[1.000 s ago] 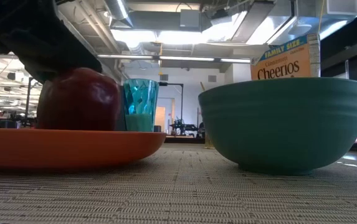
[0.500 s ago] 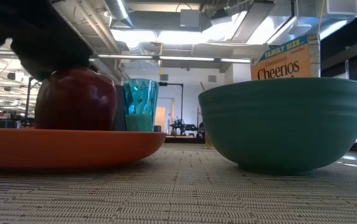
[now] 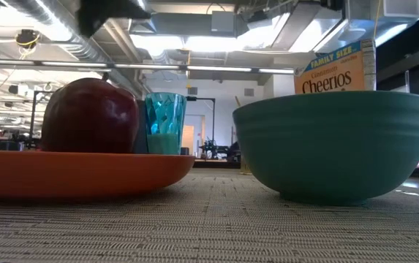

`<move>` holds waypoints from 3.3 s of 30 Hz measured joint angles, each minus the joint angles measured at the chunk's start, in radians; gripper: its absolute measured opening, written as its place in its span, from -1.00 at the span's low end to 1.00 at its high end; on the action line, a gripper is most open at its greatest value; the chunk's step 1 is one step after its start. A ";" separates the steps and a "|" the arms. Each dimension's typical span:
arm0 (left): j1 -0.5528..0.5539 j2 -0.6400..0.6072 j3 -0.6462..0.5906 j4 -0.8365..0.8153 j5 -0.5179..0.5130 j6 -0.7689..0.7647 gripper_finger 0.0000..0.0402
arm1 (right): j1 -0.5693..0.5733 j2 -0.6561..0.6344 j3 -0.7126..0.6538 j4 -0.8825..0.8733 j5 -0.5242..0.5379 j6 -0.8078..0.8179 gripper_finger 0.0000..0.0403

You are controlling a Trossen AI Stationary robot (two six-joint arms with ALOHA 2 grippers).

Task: Arrange a breakfast setting
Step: Put the blue cup with rice on the gray tablemat

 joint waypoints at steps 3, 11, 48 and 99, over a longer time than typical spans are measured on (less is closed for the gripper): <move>0.149 -0.036 0.123 -0.171 0.107 0.106 -0.18 | 0.000 0.010 -0.001 -0.051 0.001 0.047 0.72; 0.588 -0.004 0.346 -0.500 0.402 0.348 -0.19 | 0.000 0.039 0.000 -0.060 0.000 0.113 0.72; 1.005 0.337 0.354 -0.556 0.748 0.930 -0.95 | 0.000 0.039 0.000 -0.087 0.070 0.226 0.72; 0.596 0.291 0.404 -0.720 0.686 0.622 -0.35 | -0.101 0.318 0.000 -0.157 0.198 -0.008 0.72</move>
